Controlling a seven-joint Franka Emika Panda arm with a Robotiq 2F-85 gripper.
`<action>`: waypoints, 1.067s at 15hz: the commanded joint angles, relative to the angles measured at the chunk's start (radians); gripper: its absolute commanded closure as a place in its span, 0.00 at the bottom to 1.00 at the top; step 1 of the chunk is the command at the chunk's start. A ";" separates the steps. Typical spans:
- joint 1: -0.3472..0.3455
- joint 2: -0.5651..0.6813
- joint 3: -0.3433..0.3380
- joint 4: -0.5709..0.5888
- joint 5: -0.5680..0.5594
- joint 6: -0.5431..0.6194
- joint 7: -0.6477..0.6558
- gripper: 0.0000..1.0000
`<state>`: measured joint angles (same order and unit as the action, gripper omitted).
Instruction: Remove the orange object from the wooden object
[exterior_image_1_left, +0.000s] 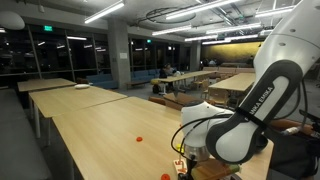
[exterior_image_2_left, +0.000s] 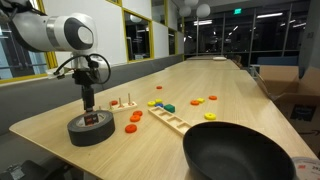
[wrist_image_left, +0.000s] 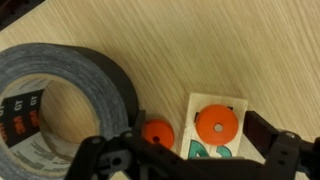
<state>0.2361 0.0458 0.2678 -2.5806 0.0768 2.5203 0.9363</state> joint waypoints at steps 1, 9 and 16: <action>0.018 -0.033 -0.005 -0.016 -0.001 0.001 0.025 0.00; 0.019 -0.027 -0.007 -0.013 -0.007 0.004 0.029 0.58; 0.018 -0.036 -0.007 -0.011 -0.009 0.002 0.027 0.78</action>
<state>0.2419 0.0392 0.2678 -2.5810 0.0768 2.5208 0.9427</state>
